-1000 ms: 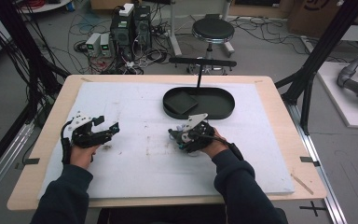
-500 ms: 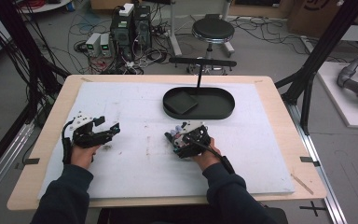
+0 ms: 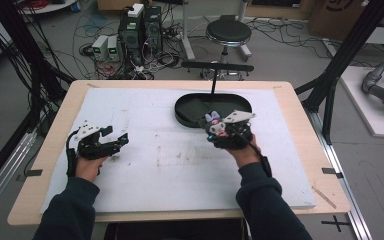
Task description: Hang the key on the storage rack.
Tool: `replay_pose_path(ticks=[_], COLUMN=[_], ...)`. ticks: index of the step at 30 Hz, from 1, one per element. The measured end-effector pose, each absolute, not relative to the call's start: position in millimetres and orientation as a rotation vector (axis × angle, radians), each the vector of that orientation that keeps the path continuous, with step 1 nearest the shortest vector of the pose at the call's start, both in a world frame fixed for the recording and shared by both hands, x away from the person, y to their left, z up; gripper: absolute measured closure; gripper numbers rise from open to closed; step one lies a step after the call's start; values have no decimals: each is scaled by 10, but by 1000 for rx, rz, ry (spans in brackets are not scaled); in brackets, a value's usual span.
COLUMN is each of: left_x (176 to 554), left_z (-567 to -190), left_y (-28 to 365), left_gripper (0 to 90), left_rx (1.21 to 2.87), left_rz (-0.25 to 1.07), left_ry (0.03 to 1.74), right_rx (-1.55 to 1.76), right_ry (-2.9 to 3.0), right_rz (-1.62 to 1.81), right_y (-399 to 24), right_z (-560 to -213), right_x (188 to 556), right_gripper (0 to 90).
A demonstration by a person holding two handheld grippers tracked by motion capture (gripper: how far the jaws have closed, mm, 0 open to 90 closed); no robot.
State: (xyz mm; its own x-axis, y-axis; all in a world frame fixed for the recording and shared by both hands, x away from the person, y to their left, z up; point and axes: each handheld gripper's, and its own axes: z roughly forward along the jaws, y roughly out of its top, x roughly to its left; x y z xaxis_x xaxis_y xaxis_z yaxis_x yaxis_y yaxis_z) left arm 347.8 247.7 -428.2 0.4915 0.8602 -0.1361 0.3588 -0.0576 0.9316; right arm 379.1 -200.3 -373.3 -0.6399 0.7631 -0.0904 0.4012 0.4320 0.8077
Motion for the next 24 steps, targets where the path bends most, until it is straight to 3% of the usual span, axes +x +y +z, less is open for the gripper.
replay_pose_path(ticks=[10, 24], left_x=[3493, 3495], left_z=[-4294, -4296], left_y=[2465, 2468], left_gripper=[248, 248], left_rx=[1637, 1631], left_rz=[545, 541], left_ry=[1075, 1075], right_rx=[1034, 1083], right_ry=[2095, 2000], right_rz=[1022, 971], right_y=[-2584, -2664], right_z=[-3100, -2858], right_x=[4150, 4573], right_gripper=[302, 302])
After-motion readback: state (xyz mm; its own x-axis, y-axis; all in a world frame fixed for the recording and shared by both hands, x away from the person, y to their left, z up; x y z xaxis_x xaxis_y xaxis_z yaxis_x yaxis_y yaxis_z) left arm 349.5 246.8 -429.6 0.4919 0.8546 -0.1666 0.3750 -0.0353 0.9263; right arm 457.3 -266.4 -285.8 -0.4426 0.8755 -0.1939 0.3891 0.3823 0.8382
